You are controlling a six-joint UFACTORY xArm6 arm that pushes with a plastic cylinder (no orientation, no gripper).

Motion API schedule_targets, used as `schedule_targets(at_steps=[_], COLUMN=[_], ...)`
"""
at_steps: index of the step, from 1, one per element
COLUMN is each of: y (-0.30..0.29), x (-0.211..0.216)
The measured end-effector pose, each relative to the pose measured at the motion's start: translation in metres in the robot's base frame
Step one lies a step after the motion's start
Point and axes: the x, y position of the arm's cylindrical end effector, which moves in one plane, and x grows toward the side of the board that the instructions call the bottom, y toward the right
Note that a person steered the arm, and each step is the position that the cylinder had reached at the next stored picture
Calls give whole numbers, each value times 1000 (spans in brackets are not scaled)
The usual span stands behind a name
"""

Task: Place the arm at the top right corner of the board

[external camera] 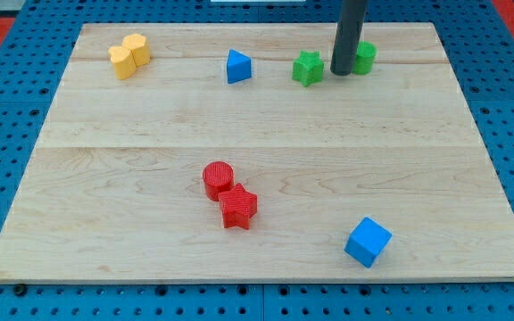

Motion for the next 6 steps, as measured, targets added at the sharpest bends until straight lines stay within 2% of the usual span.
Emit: schedule_targets(at_steps=[1, 2, 4, 5, 6], y=[7, 45, 143, 135, 98], x=[44, 54, -21, -89, -123])
